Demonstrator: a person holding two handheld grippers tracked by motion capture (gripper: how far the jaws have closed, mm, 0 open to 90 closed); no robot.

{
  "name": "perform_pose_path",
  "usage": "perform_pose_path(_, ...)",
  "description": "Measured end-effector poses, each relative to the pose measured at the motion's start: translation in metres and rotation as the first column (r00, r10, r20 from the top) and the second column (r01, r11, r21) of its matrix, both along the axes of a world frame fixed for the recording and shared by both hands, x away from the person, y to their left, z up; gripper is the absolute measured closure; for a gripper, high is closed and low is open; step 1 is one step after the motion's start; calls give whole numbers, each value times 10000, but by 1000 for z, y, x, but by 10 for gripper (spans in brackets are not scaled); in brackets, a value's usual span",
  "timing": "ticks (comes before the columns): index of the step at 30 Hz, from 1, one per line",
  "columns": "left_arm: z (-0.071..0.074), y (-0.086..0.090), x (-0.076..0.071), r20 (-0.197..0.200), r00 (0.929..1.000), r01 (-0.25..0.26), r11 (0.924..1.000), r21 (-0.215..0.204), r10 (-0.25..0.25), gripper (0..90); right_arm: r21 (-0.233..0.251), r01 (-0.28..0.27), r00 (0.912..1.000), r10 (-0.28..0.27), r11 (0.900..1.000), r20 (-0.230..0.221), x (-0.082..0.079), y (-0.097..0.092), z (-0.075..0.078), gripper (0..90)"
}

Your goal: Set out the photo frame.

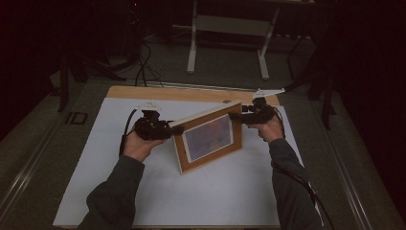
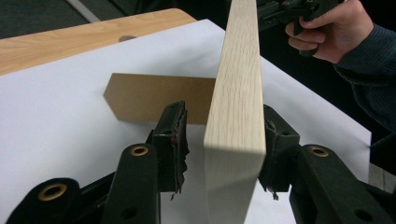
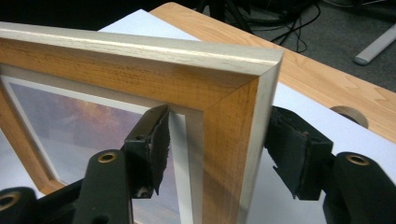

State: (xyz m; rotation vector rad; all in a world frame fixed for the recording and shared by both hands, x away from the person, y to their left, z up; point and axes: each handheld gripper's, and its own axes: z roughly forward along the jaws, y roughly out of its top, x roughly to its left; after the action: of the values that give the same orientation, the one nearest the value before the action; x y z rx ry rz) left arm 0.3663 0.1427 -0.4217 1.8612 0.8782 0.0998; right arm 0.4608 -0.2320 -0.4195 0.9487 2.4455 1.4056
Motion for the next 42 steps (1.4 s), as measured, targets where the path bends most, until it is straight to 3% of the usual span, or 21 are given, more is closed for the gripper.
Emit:
perform_pose_path(3,-3,0,-6,7,9996,-287,9993,242,287,599,83,-56,9999,57,9999,-94,1,1,-1,380)
perform_pose_path(5,-4,-2,-8,-6,10000,13,9996,287,-13,686,118,-97,9999,98,9999,-103,2,1,-1,365)
perform_pose_path(7,-4,-4,-9,49,10000,-88,9989,464,86,694,132,-161,9998,162,9998,-134,3,1,-2,352)
perform_pose_path(12,-4,-2,-7,-147,9999,11,9997,241,-7,705,107,-479,9984,482,9988,-305,4,3,-4,369)
perform_pose_path(30,-5,0,-3,-220,9992,-342,9994,93,344,710,527,-159,9992,178,9985,-352,1,-3,-6,446)
perform_pose_path(42,-7,3,3,-237,9996,-174,9998,3,174,707,695,163,9990,-134,9975,-417,-7,-8,-8,497)
